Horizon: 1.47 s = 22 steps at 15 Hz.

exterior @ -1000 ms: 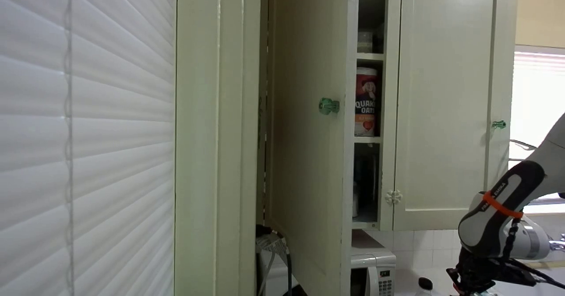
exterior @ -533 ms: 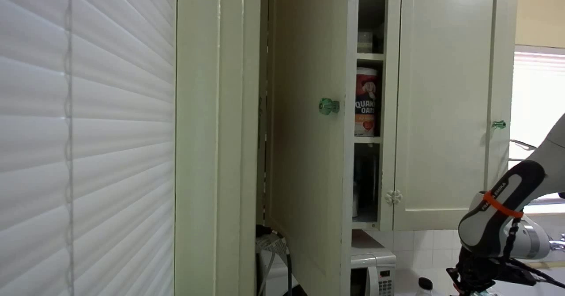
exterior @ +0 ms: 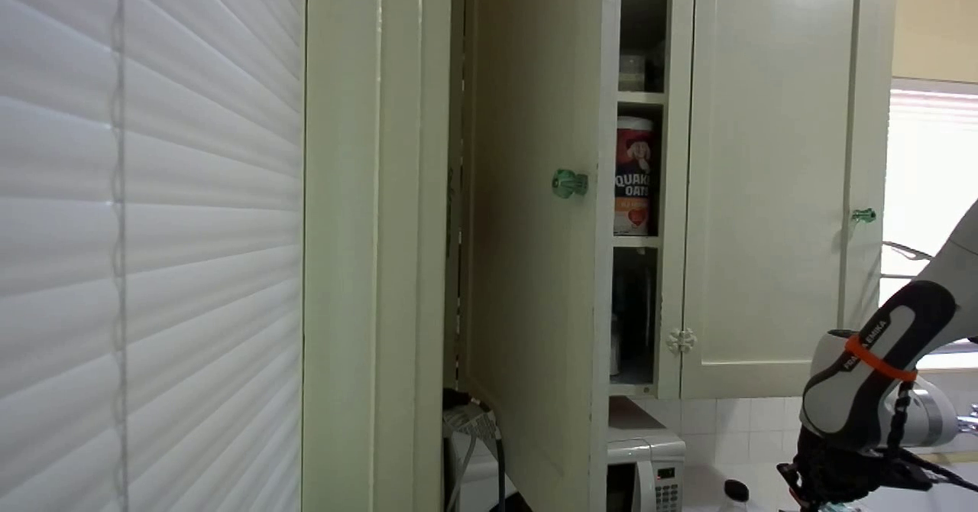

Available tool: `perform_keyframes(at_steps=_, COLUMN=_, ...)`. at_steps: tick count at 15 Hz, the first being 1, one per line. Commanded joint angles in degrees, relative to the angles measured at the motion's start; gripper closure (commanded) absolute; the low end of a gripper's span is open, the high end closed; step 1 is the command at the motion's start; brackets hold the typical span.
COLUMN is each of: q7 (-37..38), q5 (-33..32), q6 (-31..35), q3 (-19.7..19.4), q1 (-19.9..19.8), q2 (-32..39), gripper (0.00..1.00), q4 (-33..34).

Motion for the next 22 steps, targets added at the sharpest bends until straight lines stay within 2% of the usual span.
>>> perform_keyframes(at_steps=1, q7=0.81, q5=-0.29, q6=0.8, q3=-0.34, q1=0.93, q2=-1.84, gripper=1.0, q4=-1.2)
perform_keyframes(at_steps=2, q7=0.1, q5=0.88, q6=1.09, q3=0.1, q1=0.92, q2=-2.34, gripper=1.0, q4=-1.41)
perform_keyframes(at_steps=5, q7=2.74, q5=-2.76, q6=0.84, q3=-0.79, q1=1.38, q2=-2.68, gripper=1.0, q4=-1.16)
perform_keyframes(at_steps=17, q7=8.25, q5=-7.99, q6=-0.1, q3=-2.58, q1=1.4, q2=-0.78, gripper=1.0, q4=-0.67)
perform_keyframes(at_steps=22, q7=9.39, q5=-8.29, q6=-0.4, q3=-3.08, q1=1.74, q2=-0.03, gripper=1.0, q4=-0.7)
